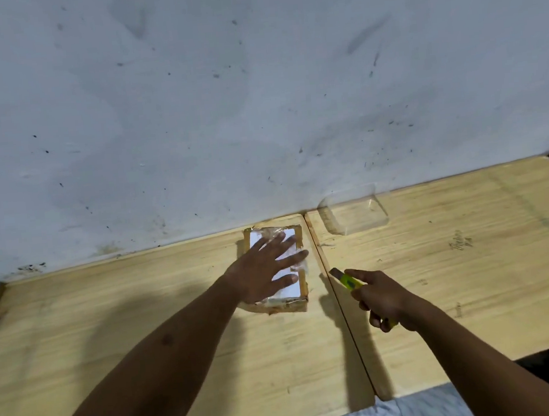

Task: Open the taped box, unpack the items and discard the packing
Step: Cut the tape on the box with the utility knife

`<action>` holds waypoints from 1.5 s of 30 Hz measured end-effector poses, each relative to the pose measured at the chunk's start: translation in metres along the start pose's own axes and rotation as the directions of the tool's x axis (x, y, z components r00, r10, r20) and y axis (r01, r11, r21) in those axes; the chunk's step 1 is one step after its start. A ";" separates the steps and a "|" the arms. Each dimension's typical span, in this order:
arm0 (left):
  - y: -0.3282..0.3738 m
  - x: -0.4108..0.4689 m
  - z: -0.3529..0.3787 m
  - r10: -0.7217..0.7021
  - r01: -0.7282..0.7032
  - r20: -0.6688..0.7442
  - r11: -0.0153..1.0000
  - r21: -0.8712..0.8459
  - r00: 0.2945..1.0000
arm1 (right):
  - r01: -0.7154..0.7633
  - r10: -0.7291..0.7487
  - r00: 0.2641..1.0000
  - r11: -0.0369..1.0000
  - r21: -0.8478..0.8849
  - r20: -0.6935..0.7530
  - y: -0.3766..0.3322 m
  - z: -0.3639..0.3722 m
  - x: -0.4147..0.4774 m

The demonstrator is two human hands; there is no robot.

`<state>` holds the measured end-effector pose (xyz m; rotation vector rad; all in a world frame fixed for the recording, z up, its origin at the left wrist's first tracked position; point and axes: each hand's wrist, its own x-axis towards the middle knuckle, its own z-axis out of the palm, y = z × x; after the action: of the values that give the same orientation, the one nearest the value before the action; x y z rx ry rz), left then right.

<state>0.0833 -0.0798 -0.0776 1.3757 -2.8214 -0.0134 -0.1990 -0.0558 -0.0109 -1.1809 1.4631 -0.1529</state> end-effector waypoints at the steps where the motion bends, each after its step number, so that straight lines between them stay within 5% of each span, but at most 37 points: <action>1: 0.004 -0.002 0.004 -0.070 0.070 -0.005 0.997 -0.044 0.998 | 0.002 -0.002 1.000 1.000 0.000 0.005 0.000 0.002 0.002; 3: 0.022 -0.001 0.012 -0.348 0.342 -0.034 0.932 -0.119 0.937 | 0.004 -0.004 1.000 1.000 0.009 0.006 0.000 0.004 0.004; 6: 0.057 0.010 0.009 -0.766 0.739 -0.026 0.627 -0.249 0.642 | 0.019 -0.019 1.000 1.000 0.022 0.005 -0.003 0.007 0.007; 9: 0.078 0.017 -0.001 -0.865 0.829 0.090 0.436 -0.350 0.493 | 0.034 -0.034 0.999 0.998 0.045 0.001 -0.007 0.011 0.005; 11: 0.079 0.013 -0.005 -0.839 0.816 0.141 0.451 -0.362 0.526 | 0.049 -0.049 0.999 0.998 0.046 -0.004 -0.009 0.015 0.003; 14: 0.061 -0.002 -0.007 -0.736 0.725 0.077 0.636 -0.264 0.673 | 0.065 -0.065 0.998 0.996 0.063 -0.003 -0.011 0.021 0.000; 18: 0.026 -0.017 -0.001 -0.449 0.442 -0.019 0.886 -0.140 0.893 | 0.084 -0.083 0.996 0.991 0.106 -0.019 -0.008 0.027 -0.005; 20: 0.015 -0.019 0.005 -0.338 0.339 0.031 0.935 -0.107 0.941 | 0.104 -0.099 0.994 0.983 0.153 -0.040 -0.008 0.032 -0.008; 24: 0.027 -0.019 0.010 -0.416 0.408 -0.009 0.895 -0.178 0.909 | 0.148 -0.139 0.988 0.971 0.187 -0.059 -0.012 0.041 -0.015; 31: 0.077 -0.001 0.005 -0.712 0.696 0.010 0.684 -0.217 0.702 | 0.161 -0.146 0.985 0.971 0.177 -0.095 -0.031 0.049 -0.016; 45: 0.076 -0.001 0.002 -0.712 0.700 0.041 0.677 -0.225 0.701 | 0.144 -0.125 0.984 0.977 0.158 -0.124 -0.038 0.060 -0.015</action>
<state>0.0244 -0.0322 -0.0793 2.2481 -1.9638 -0.2838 -0.1331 -0.0324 0.0071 -1.1498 1.4380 -0.4336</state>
